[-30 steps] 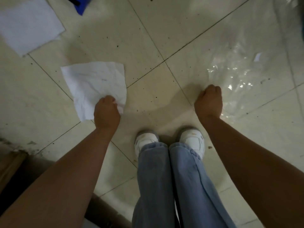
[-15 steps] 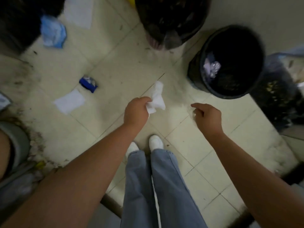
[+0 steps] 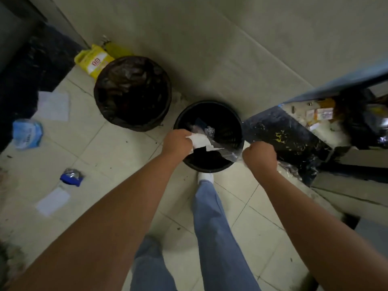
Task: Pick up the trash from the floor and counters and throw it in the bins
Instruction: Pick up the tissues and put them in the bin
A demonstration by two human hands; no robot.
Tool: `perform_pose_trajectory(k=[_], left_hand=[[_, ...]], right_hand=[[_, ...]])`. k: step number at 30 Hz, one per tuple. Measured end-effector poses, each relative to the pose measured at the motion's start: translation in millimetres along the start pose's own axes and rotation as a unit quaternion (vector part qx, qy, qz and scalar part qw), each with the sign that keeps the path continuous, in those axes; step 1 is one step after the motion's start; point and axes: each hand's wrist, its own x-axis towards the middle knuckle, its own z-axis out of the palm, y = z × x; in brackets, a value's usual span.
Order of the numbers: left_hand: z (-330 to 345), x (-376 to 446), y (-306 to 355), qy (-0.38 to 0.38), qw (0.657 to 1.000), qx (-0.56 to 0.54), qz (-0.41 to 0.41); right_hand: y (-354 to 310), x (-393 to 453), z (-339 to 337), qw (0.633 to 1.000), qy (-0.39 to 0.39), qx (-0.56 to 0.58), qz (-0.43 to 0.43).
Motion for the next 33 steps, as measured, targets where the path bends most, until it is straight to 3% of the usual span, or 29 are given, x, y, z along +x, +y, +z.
perform_pose_trajectory(k=[5, 12, 17, 21, 25, 29, 33], left_hand=[[57.8, 65.3, 6.3, -0.067, 0.995, 0.066, -0.035], [118.9, 157.6, -47.3, -0.153, 0.961, 0.220, -0.069], [156.1, 229.9, -93.6, -0.191, 0.927, 0.311, -0.086], [173.8, 251.7, -107.6, -0.228, 0.897, 0.367, -0.096], [149.3, 221.8, -94.2, -0.186, 0.904, 0.384, -0.024], [130.3, 183.9, -80.0, -0.148, 0.922, 0.357, 0.019], [57.3, 105.0, -75.4, 0.013, 0.960, 0.275, 0.048]], right_hand=[[-4.7, 79.8, 23.1, 0.978, -0.088, -0.164, -0.091], [3.5, 188.5, 120.4, 0.917, -0.225, -0.238, -0.227], [19.6, 272.8, 202.6, 0.917, -0.271, -0.224, -0.188], [35.0, 294.5, 237.1, 0.910, -0.282, -0.246, -0.177], [25.1, 259.8, 211.7, 0.913, -0.282, -0.236, -0.178], [18.5, 227.6, 177.3, 0.924, -0.230, -0.250, -0.175], [-30.5, 144.9, 123.1, 0.895, -0.154, -0.320, -0.270]])
